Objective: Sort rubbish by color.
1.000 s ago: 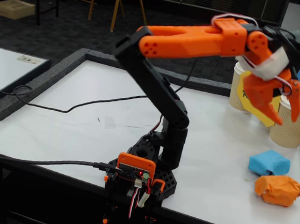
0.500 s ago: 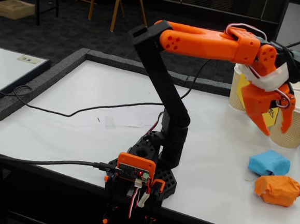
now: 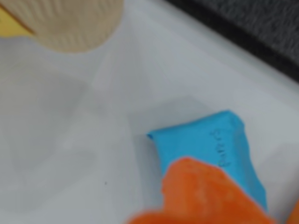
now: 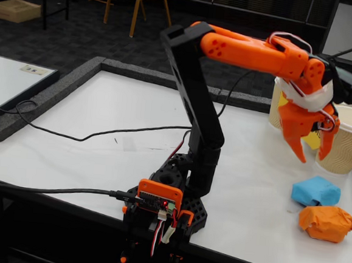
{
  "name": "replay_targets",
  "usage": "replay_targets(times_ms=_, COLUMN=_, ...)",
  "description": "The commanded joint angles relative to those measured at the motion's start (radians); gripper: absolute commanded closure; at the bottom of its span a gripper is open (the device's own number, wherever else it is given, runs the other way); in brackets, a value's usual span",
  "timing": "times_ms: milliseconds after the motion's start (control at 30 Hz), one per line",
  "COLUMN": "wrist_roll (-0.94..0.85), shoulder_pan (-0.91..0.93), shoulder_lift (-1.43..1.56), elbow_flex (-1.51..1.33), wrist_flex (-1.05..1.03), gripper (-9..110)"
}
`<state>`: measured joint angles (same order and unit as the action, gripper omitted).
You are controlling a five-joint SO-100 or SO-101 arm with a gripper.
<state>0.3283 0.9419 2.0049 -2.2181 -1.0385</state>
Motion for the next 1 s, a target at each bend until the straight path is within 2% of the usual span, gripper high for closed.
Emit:
replay_targets(times_ms=0, wrist_roll=-0.006, shoulder_pan=0.009, shoulder_lift=0.0, elbow_flex=0.072, wrist_flex=0.026, gripper=95)
replay_targets(times_ms=167, wrist_roll=0.009, shoulder_pan=0.081, shoulder_lift=-0.009, elbow_flex=0.086, wrist_flex=0.077, gripper=96)
replay_targets(times_ms=433, wrist_roll=0.249, shoulder_pan=0.144, shoulder_lift=-0.009, elbow_flex=0.092, wrist_flex=0.08, gripper=94)
replay_targets(times_ms=700, wrist_roll=0.446, shoulder_pan=0.118, shoulder_lift=-0.009, elbow_flex=0.052, wrist_flex=0.029, gripper=86)
replay_targets(times_ms=967, wrist_roll=0.465, shoulder_pan=0.117, shoulder_lift=-0.058, elbow_flex=-0.026, wrist_flex=0.127, gripper=74)
